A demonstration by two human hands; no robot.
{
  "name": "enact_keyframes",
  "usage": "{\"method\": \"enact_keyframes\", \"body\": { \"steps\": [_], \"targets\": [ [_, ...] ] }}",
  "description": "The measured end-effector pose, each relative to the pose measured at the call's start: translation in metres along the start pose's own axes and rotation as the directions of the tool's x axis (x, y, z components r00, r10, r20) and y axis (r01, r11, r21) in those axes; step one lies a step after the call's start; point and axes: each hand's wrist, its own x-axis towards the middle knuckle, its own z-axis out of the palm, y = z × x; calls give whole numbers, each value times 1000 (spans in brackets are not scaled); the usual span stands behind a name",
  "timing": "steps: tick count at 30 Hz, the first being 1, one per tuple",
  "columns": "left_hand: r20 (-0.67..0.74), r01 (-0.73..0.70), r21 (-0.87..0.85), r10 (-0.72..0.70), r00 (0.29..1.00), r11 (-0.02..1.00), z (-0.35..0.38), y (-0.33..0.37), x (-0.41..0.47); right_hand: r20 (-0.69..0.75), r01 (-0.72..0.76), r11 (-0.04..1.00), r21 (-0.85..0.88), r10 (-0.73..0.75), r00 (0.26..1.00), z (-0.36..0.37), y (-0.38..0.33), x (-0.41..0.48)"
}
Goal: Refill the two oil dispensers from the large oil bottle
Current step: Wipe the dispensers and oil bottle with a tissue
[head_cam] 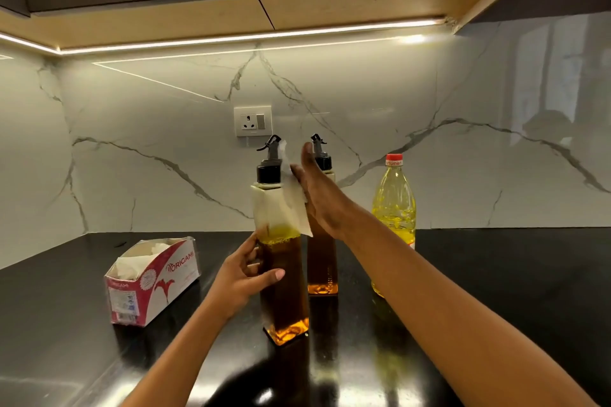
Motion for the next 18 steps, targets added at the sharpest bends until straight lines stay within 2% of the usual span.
{"method": "enact_keyframes", "body": {
  "steps": [4, 9, 11, 15, 18],
  "targets": [
    [75, 36, -35, -34, 997, 999, -8, -1, 3, 27, -27, 996, 80, 25, 999, 6, -12, 4],
    [58, 22, -123, -15, 998, 992, -6, -9, -6, -68, 59, 992, 108, -52, 996, -4, 5, -10],
    [5, -24, -62, 24, 1000, 998, 4, -12, -11, -70, 67, 989, 135, -58, 996, -5, 4, -9],
    [-131, -37, 204, 64, 989, 978, 27, -11, -13, -57, -9, 1000, 18, 10, 998, 6, -6, 3],
    [-145, -41, 263, 82, 986, 964, 26, -10, -11, -84, -15, 1000, 3, 15, 996, 9, -5, 2]
  ]
}}
